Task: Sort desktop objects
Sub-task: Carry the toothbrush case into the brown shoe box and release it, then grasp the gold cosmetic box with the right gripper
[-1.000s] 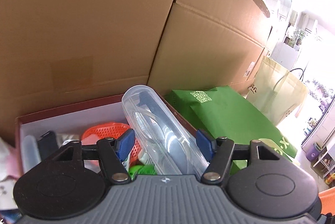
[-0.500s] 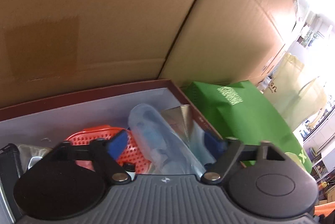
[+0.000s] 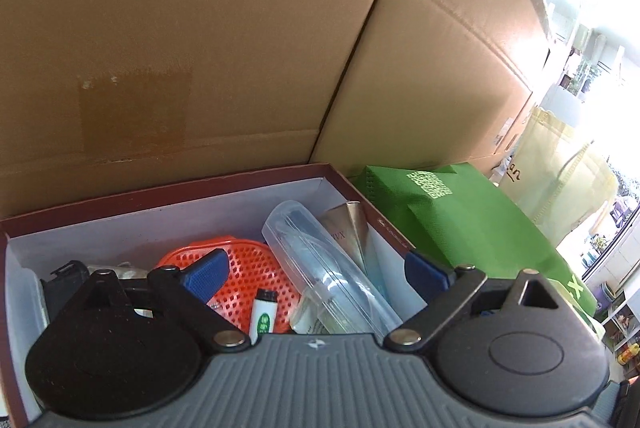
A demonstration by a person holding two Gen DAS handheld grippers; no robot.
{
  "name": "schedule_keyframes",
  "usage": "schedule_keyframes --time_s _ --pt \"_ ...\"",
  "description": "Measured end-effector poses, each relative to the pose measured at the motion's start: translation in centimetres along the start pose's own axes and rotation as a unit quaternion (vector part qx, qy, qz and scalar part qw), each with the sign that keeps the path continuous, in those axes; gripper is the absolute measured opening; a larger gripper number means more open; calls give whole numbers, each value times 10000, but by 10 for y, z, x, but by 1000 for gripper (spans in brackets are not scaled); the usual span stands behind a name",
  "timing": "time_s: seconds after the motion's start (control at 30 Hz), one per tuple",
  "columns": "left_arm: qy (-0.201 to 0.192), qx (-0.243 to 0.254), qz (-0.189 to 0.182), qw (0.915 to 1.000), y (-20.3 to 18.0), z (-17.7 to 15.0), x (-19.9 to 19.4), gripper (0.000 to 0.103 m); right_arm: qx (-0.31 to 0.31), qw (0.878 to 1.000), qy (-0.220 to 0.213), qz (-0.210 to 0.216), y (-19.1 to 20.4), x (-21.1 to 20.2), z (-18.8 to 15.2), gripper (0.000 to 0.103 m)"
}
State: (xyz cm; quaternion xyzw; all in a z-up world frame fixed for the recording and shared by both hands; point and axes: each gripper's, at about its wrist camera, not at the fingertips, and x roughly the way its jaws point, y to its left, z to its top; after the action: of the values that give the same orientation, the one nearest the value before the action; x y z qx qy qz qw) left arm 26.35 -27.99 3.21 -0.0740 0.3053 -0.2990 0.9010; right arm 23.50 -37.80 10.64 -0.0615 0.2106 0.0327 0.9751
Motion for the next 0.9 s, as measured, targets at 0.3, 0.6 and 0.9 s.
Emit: schedule_keyframes --time_s 0.3,0.6,0.9 --pt "-297 542 197 9979 -18 -24 -57 97 54 9999 -88 -13 16 -51 -1 96" --pt "-431 889 818 9917 -22 -67 -118 97 18 9995 -149 282 46 -97 -14 101" --pt "-411 751 1214 9889 -3 -126 -180 97 -76 9956 8 930 95 -132 -47 101"
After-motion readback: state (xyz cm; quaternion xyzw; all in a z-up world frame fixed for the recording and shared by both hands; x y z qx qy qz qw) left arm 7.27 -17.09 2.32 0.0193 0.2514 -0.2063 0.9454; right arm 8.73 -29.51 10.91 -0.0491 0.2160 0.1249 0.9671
